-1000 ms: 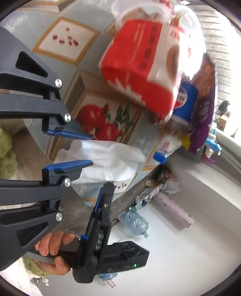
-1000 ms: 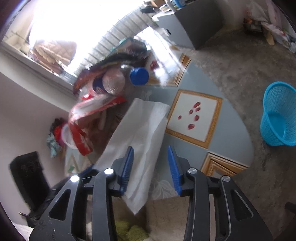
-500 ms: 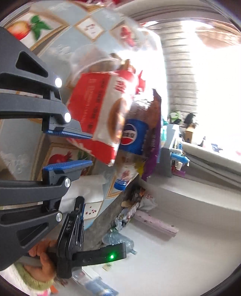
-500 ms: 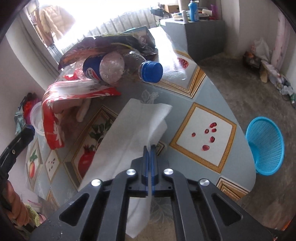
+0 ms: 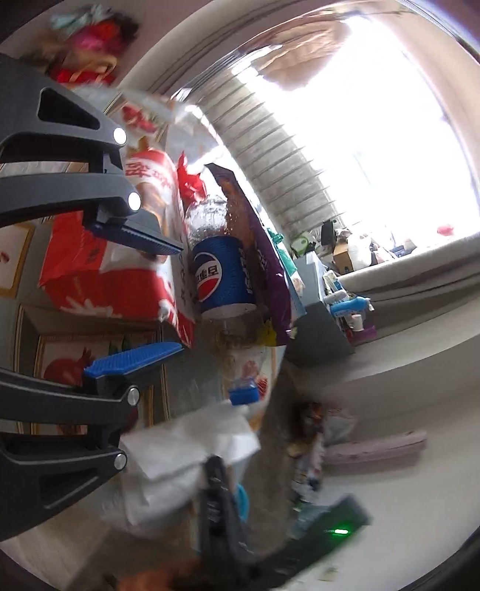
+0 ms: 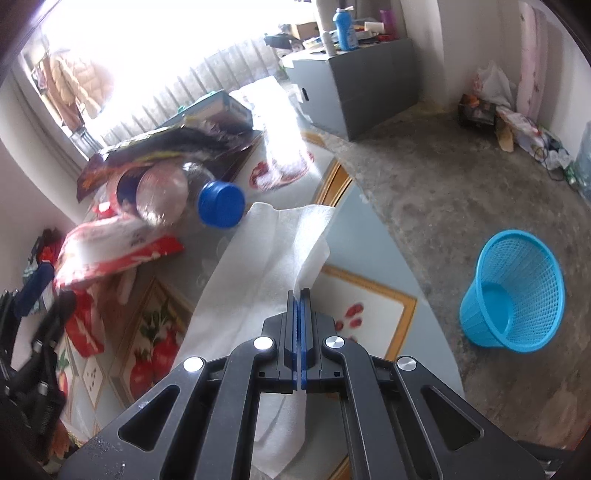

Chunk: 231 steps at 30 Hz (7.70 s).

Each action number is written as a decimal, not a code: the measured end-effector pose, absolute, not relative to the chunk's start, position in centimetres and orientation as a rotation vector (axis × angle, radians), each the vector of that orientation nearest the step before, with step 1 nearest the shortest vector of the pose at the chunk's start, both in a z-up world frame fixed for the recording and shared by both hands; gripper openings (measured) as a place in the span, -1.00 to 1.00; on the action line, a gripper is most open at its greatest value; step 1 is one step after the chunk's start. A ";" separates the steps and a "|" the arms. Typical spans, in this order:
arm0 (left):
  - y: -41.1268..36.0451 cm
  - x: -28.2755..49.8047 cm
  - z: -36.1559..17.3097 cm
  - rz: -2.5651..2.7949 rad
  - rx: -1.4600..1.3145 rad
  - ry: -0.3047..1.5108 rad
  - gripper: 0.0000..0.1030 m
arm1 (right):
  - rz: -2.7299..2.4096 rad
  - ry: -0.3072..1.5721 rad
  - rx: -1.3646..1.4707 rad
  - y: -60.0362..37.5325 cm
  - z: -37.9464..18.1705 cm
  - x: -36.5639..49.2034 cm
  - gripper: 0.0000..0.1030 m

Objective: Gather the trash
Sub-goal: 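Carry the red snack bag in the left tool toward the blue wastebasket, then open the left tool to drop the red snack bag into the wastebasket, then grasp the clear plastic bowl with the left tool while the right tool holds the tissue, then carry the bowl and tissue to the wastebasket and open both tools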

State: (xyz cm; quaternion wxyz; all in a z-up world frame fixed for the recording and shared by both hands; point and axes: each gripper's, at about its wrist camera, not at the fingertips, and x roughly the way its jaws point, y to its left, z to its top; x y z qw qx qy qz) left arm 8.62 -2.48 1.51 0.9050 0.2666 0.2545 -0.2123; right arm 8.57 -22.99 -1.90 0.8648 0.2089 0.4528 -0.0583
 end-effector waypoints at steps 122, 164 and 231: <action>-3.5 6.2 10.3 -0.632 0.001 0.740 0.89 | -0.635 0.627 0.068 -29.0 6.6 -4.5 0.84; 14.1 15.9 1.3 -0.231 -0.040 0.740 -0.28 | 0.278 0.779 0.169 -6.2 3.5 14.7 -0.15; 2.0 8.4 12.3 -0.568 0.123 0.528 -0.87 | 0.105 0.484 0.382 -19.6 13.2 2.4 -1.00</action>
